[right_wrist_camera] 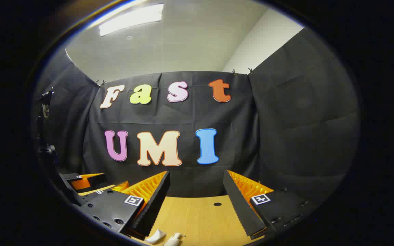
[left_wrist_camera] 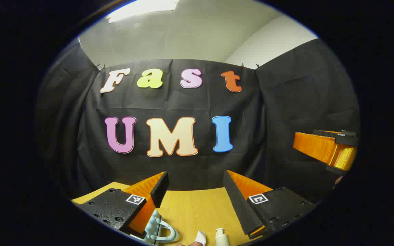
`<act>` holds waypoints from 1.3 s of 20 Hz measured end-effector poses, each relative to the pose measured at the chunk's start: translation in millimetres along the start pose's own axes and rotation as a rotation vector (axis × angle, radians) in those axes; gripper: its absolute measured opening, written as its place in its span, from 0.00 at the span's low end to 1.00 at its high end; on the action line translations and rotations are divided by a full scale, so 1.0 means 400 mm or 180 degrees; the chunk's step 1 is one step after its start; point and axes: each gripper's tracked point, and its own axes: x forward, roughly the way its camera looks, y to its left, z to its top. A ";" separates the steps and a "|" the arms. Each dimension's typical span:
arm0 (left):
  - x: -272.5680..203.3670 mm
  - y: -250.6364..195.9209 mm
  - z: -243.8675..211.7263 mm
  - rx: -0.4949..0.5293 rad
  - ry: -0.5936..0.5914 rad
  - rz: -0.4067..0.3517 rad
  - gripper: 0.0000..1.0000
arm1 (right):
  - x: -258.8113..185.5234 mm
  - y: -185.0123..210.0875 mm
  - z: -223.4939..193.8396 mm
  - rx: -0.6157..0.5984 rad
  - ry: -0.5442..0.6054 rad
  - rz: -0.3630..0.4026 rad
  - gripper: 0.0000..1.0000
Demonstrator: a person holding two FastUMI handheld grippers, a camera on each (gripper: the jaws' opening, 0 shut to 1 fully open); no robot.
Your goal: First open the suitcase, pack the skin care products into it, and then close the suitcase.
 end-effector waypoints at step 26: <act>-0.028 0.091 -0.423 -0.0099 0.1284 0.0220 0.96 | 0.045 -0.013 -0.169 -0.0043 0.0328 -0.0021 0.98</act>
